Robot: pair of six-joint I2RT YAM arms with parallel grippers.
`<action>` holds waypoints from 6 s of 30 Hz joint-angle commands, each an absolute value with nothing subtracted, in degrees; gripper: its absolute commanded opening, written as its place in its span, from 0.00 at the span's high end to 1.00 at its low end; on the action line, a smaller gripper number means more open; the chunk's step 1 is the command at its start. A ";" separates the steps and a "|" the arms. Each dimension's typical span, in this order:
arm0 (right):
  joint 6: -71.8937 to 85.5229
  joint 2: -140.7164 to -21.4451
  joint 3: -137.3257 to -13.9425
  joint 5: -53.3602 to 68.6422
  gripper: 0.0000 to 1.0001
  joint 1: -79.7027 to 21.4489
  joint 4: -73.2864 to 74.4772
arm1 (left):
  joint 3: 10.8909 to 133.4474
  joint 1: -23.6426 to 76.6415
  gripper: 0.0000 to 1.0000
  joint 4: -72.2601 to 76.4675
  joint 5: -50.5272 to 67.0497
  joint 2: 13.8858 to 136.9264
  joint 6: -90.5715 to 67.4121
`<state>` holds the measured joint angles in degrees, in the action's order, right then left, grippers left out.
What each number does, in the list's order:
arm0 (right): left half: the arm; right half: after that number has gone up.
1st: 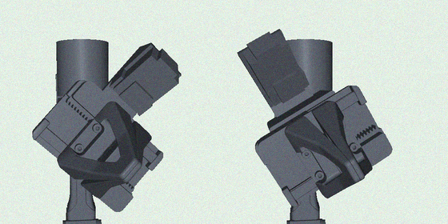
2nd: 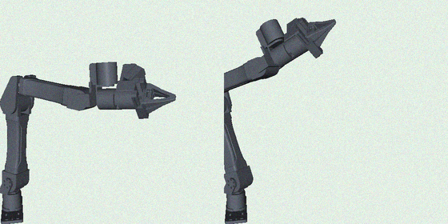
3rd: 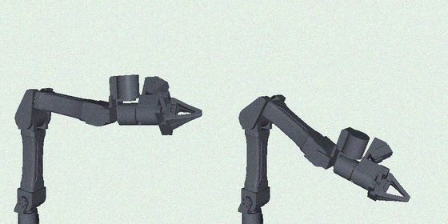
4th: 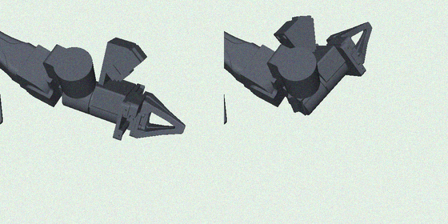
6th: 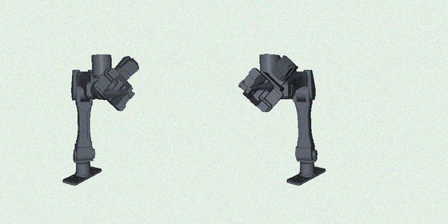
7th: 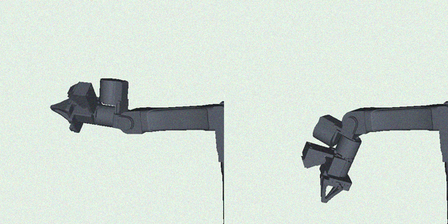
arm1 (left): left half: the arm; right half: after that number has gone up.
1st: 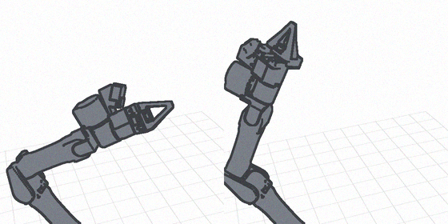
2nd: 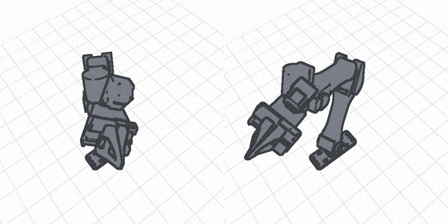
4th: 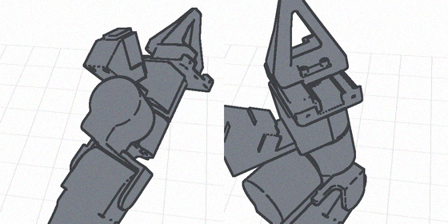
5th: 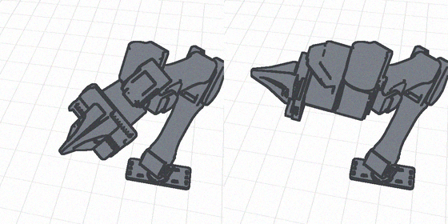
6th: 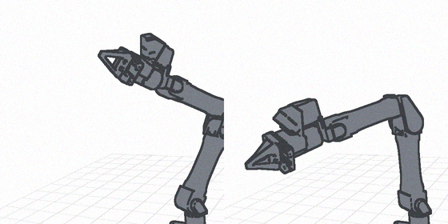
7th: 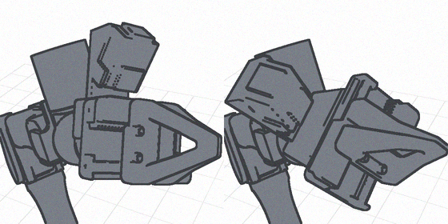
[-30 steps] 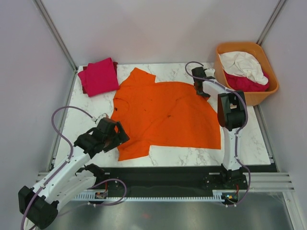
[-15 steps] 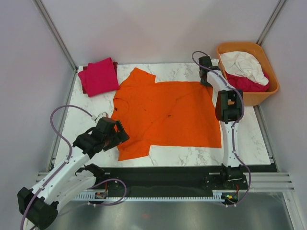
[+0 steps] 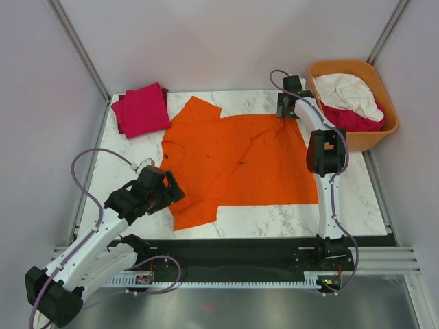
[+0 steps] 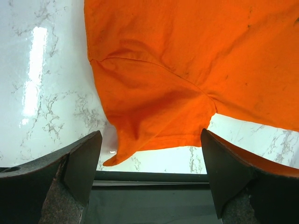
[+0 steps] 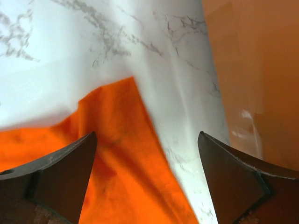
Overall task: Fold and stack the t-shirts
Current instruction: Flatten the tshirt out, then fold the tshirt
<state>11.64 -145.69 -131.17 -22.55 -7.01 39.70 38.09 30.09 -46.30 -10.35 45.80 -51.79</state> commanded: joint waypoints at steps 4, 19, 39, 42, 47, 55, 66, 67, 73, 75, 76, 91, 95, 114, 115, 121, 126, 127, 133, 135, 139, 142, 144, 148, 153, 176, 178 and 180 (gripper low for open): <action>10.80 -123.18 -120.97 -35.74 0.02 -11.69 37.53 | 38.59 30.15 0.07 -47.28 -12.21 44.91 -53.34; 22.50 -88.61 -75.79 -13.71 0.02 -18.89 31.12 | 27.17 36.38 0.14 -46.41 -9.58 44.64 -65.38; 32.43 -66.81 -48.47 -2.35 0.05 -8.06 27.25 | 20.92 40.34 0.98 -34.19 -13.71 46.67 -70.40; 34.53 -65.22 -44.66 1.50 0.09 -1.25 29.78 | 21.62 40.43 0.98 -35.41 -14.50 43.34 -69.35; 43.04 -57.67 -37.46 -3.24 0.03 -1.14 34.10 | 22.85 40.43 0.98 -36.91 -15.29 40.51 -68.64; 49.39 -55.99 -29.88 -6.49 0.17 2.37 34.36 | 22.59 40.34 0.98 -36.91 -14.94 39.64 -67.94; 47.82 -61.24 -25.23 -5.28 0.39 10.88 30.16 | 22.94 40.34 0.98 -37.00 -14.76 39.90 -66.89; 47.46 -61.78 -24.88 -4.32 0.42 11.77 29.54 | 23.03 40.34 0.98 -36.91 -14.77 40.08 -66.71; 46.50 -61.17 -24.34 -3.87 0.67 12.66 28.65 | 23.38 40.25 0.98 -36.91 -15.82 40.78 -66.88; 46.15 -61.17 -24.61 -3.26 0.68 12.57 28.65 | 23.73 40.34 0.98 -36.91 -16.00 41.83 -66.62; 46.14 -61.26 -24.70 -2.64 0.68 12.66 28.65 | 23.82 40.34 0.98 -36.91 -16.08 42.10 -66.62; 42.45 -62.57 -23.73 2.72 0.52 12.74 27.17 | 23.64 40.34 0.98 -36.91 -16.08 41.84 -66.80; 42.63 -62.23 -23.38 3.78 0.58 12.83 24.61 | 23.82 40.34 0.98 -37.00 -16.08 41.75 -66.71; 37.35 -52.92 -35.16 3.16 1.00 13.18 37.53 | 36.65 40.34 0.98 -52.46 -20.83 38.33 -66.27; 37.79 -52.13 -34.46 3.60 1.00 13.27 37.53 | 36.22 40.34 0.98 -52.73 -20.66 37.80 -66.70; 39.20 -47.73 -35.24 2.55 1.00 13.18 40.86 | 34.63 40.34 0.98 -55.81 -18.02 33.84 -68.99; 39.64 -45.62 -35.60 1.93 1.00 13.18 42.19 | 36.47 40.34 0.98 -58.53 -18.01 31.64 -69.08; 39.81 -45.79 -35.33 2.02 1.00 13.18 41.40 | 36.91 40.34 0.98 -58.71 -18.54 31.81 -68.65; 39.81 -54.90 -38.93 5.45 1.00 13.18 32.88 | 46.98 40.34 0.98 -57.92 -24.08 44.34 -61.98; 39.29 -58.78 -41.91 7.02 1.00 13.10 29.46 | 50.78 39.99 0.96 -55.64 -24.78 49.19 -58.99; 39.81 -71.08 -49.98 8.96 1.00 12.48 26.11 | 63.44 34.55 0.95 -51.77 -21.55 65.07 -48.53; 39.81 -77.66 -54.30 10.28 1.00 10.30 25.05 | 69.25 29.90 0.95 -50.36 -18.37 72.31 -45.00; 39.73 -81.62 -57.73 9.41 1.00 8.71 24.09 | 71.35 26.83 0.96 -47.74 -14.07 77.94 -41.76; 39.55 -87.25 -61.95 6.59 1.00 6.33 23.03 | 75.40 23.21 0.96 -44.56 -11.61 86.29 -38.24; 38.85 -93.76 -64.60 4.92 1.00 5.98 21.89 | 82.60 21.01 0.98 -44.30 -10.63 97.10 -35.51; 34.55 -95.28 -80.95 -19.24 0.02 -12.02 25.93 | 106.28 7.82 0.00 -53.09 -9.75 113.22 -32.43; 32.26 -93.78 -81.12 -19.42 0.02 -18.87 25.05 | 102.59 8.00 0.01 -51.42 -11.15 106.55 -32.52; 31.03 -94.21 -81.12 -18.55 0.04 -24.92 24.44 | 94.34 8.09 0.11 -48.97 -10.73 99.62 -32.52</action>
